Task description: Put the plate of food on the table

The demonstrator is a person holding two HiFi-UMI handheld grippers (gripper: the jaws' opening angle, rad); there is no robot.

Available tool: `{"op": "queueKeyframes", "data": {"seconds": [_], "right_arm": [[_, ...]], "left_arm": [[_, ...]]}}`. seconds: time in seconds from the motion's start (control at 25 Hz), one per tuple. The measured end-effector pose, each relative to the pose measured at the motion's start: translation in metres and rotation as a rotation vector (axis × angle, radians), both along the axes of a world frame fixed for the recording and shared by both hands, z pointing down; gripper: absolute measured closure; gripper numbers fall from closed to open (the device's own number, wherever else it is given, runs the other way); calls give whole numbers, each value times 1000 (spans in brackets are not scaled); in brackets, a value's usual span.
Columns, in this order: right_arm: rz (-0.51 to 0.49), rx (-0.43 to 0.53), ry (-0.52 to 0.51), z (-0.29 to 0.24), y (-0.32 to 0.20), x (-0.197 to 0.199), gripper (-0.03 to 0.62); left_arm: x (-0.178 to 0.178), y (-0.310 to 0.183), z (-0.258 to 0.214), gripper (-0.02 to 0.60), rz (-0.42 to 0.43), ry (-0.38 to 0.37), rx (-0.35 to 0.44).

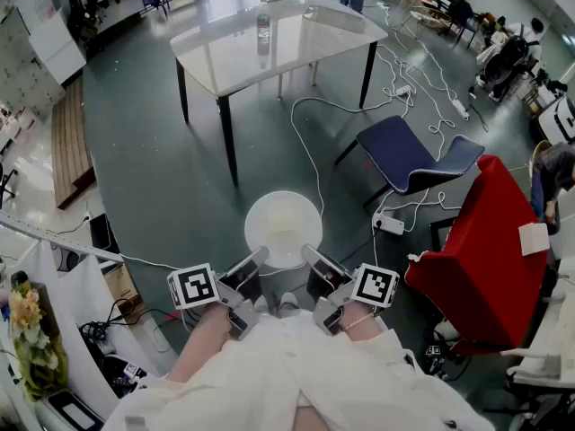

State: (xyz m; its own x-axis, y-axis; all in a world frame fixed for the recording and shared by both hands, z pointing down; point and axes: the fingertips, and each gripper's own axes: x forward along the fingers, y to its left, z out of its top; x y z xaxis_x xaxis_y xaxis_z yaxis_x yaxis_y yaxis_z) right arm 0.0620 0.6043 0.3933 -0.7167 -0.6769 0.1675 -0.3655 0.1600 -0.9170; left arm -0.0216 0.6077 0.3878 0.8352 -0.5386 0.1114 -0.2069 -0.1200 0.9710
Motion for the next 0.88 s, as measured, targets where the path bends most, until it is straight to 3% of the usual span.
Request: {"op": "queueKeyframes", "data": {"seconds": [0.16,0.32,0.44,0.52,0.6,0.88], "right_arm": [[-2,-8,-1,2,-2,2,580],[0,-36,-17,6,0,2,580],[7,-64,-41,10,1,1,580],[5,-70,-46,10,2,-1,580],[-1,-61,-39,10,2,-1,580],[-14,-4,-4,7,-4,5,580]], "left_arm": [[2,-2,1,557,0,-3,5],[5,1,0,557,-15,34,-67],[2,-1,6,557,8,2,-11],[1,0,7,557,7,4,-14],[1,2,6,557,-9,31,-55],[9,0,7,557,-26,55,-88]]}}
